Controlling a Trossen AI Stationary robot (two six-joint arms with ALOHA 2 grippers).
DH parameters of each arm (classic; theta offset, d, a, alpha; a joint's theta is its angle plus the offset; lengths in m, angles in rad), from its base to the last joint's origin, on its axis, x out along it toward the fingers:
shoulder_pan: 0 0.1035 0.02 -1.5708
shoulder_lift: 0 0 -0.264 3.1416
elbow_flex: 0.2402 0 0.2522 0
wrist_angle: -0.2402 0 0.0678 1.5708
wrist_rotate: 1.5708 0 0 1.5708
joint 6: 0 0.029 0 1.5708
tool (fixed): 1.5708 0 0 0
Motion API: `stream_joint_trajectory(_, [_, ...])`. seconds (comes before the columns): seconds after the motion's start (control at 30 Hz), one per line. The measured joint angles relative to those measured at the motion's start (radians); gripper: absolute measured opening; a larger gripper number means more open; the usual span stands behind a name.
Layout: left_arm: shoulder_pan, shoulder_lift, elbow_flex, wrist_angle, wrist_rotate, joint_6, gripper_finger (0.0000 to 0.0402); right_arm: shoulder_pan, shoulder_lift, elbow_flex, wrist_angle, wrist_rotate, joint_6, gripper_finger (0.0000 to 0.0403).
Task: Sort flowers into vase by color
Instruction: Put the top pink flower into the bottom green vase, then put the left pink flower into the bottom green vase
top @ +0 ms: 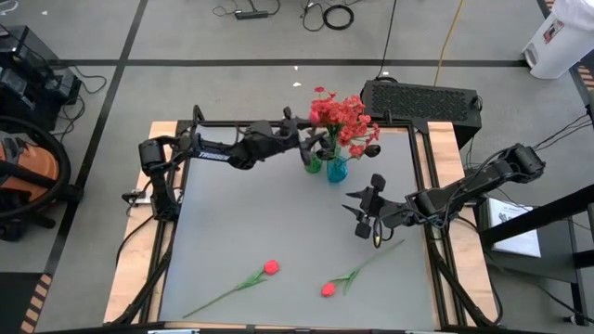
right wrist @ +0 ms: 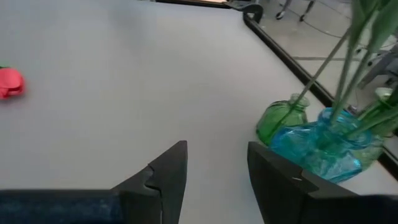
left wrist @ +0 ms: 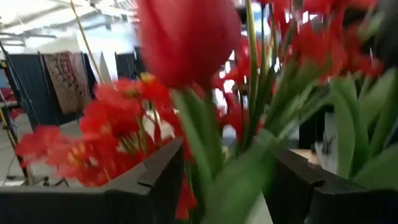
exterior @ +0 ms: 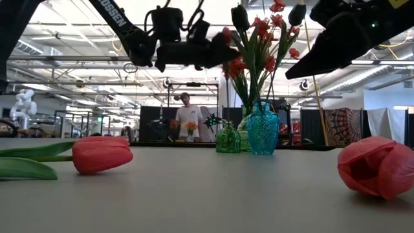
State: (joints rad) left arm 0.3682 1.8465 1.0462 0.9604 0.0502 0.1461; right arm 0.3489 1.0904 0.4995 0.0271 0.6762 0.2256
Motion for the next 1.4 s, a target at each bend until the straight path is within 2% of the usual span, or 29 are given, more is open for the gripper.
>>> stream_joint_trajectory(0.33, [-0.003,-0.025,-0.001,-0.117,-0.001,0.031,0.0195,0.000,0.000,0.000,-0.001,-0.002,0.024,0.0160])
stream_joint_trajectory(0.87, [-0.004,-0.234,0.000,-0.694,-0.013,0.115,0.0195,0.000,0.000,0.000,0.007,-0.002,0.034,0.0160])
stream_joint_trajectory(1.07, [-0.004,-0.276,0.000,-0.893,-0.114,0.151,0.0195,0.000,0.000,0.000,0.007,-0.002,0.043,0.0160])
stream_joint_trajectory(1.4, [-0.019,-0.292,0.000,-1.164,-0.117,0.122,0.0195,0.000,0.000,0.000,0.007,-0.002,0.043,0.0160])
